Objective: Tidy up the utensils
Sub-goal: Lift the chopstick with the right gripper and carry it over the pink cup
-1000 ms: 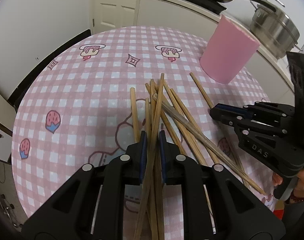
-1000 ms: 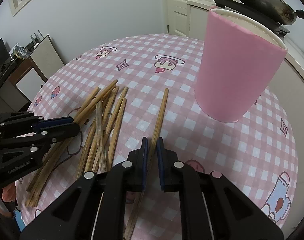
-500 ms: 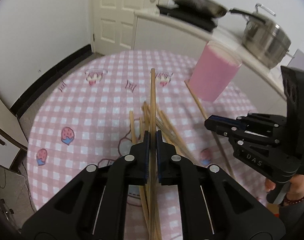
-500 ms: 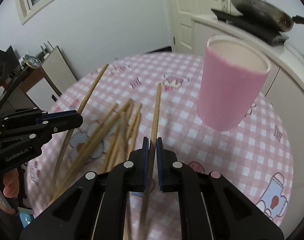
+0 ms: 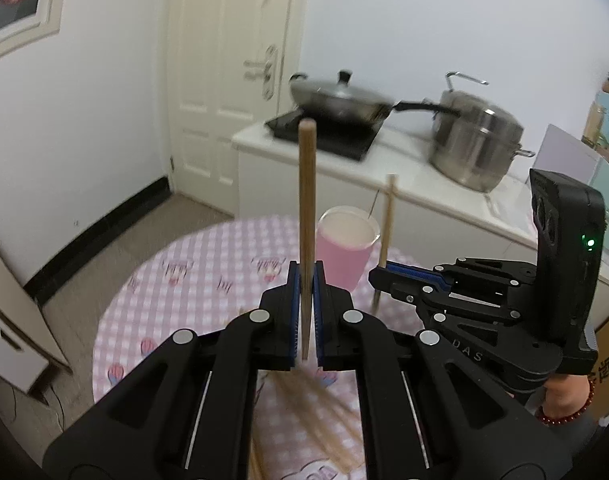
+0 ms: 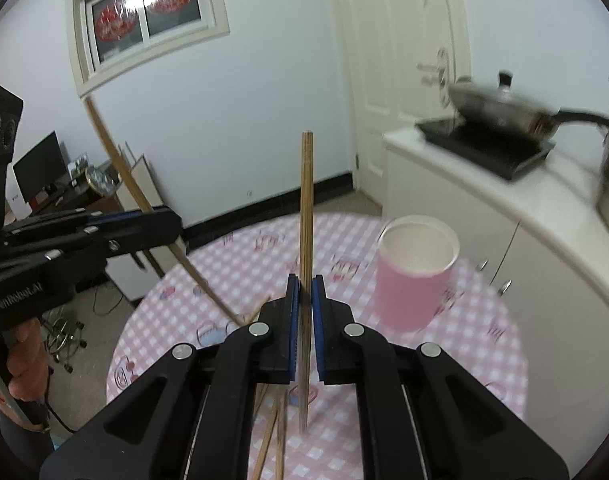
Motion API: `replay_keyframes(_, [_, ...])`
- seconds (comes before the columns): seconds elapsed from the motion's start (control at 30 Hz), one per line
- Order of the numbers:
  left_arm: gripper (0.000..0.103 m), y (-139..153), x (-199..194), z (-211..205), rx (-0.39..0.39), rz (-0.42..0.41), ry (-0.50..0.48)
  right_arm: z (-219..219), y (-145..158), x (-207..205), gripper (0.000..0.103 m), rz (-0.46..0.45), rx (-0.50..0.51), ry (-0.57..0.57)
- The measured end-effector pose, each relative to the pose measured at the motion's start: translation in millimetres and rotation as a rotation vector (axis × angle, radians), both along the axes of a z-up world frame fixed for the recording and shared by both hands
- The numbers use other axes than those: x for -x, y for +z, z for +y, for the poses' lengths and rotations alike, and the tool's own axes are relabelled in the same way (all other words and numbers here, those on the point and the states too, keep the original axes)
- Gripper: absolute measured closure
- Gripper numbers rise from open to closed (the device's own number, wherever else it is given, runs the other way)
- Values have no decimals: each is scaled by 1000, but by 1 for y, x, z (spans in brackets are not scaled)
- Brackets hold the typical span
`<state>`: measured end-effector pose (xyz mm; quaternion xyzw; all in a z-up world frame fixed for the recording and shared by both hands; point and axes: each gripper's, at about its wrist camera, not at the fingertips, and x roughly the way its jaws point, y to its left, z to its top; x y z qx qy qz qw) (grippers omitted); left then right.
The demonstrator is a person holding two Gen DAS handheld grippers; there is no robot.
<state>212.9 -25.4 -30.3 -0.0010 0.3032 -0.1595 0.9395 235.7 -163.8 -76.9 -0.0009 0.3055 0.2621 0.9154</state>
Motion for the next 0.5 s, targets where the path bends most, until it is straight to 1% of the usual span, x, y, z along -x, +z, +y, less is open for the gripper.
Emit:
replay_keyframes(0.07, [96,12,-3,-7,6,-31,-6,-9,15,0,98,-36,-8,-13])
replay_keyframes(0.2, [96,35,-14,-24,9,-116,17,-23,44,-4,98,-131,-5,-64])
replay_keyframes(0.33, [96,50,-35,-34,59,-154,32,-32,61,-15,98,-200,0,-117])
replay_keyframes(0.37, [96,53,-40,-38,66,-176,41,-35,65,-19,98,-215,-5,-128])
replay_keyframes(0.43, [96,56,-50,-42,71,-200,58,-39,71,-24,98,-245,-10,-147])
replay_keyframes(0.5, [96,58,-62,-46,99,-212,66,-40,73,-28,98,-279,-4,-169])
